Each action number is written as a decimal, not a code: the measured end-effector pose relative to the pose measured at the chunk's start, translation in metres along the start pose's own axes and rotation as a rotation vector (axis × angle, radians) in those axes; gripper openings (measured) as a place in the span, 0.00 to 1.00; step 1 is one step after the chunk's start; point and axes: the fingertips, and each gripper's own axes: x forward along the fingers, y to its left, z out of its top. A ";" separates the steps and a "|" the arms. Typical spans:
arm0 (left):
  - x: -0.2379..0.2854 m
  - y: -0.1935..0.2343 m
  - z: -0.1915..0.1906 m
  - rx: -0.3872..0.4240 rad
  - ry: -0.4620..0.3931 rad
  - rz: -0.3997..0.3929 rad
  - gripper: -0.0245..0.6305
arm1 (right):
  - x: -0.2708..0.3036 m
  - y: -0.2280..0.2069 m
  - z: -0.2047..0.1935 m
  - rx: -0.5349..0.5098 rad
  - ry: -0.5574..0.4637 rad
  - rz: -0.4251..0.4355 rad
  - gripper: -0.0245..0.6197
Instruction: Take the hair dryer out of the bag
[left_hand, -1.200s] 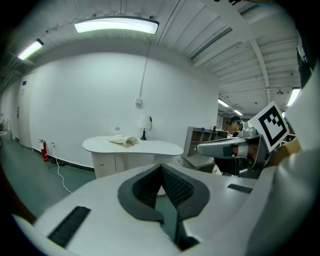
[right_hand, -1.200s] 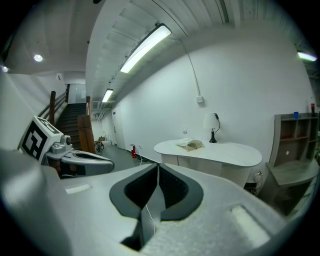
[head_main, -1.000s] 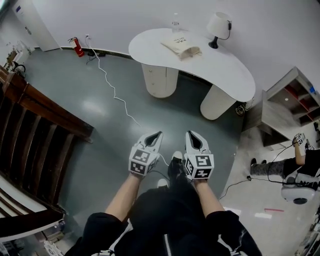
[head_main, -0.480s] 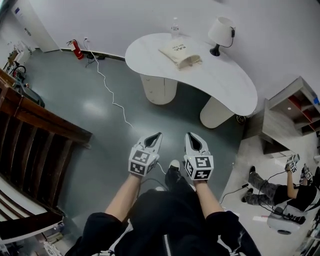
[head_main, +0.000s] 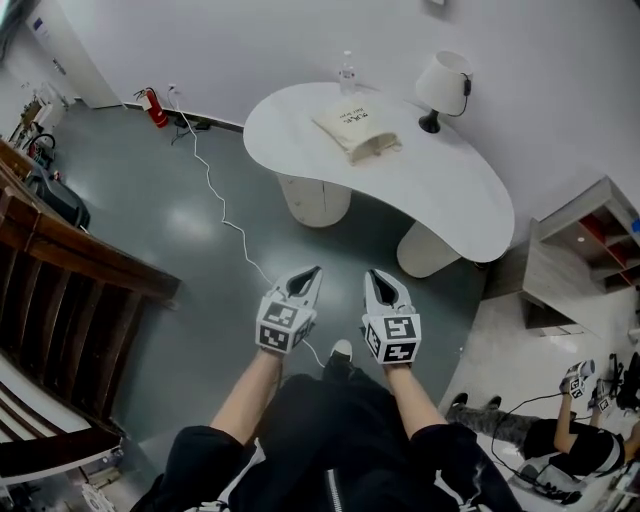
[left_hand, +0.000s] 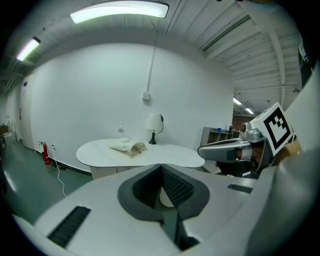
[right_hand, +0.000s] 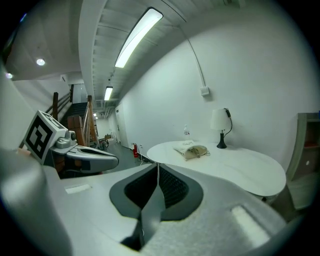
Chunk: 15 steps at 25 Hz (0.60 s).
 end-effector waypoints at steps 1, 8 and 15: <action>0.006 0.000 0.002 0.000 -0.001 0.003 0.06 | 0.003 -0.006 0.001 -0.002 0.001 0.004 0.05; 0.026 0.007 0.007 -0.010 0.006 0.023 0.06 | 0.023 -0.024 0.008 -0.004 0.010 0.026 0.05; 0.052 0.027 0.017 -0.028 0.002 0.026 0.06 | 0.050 -0.030 0.015 -0.015 0.024 0.039 0.05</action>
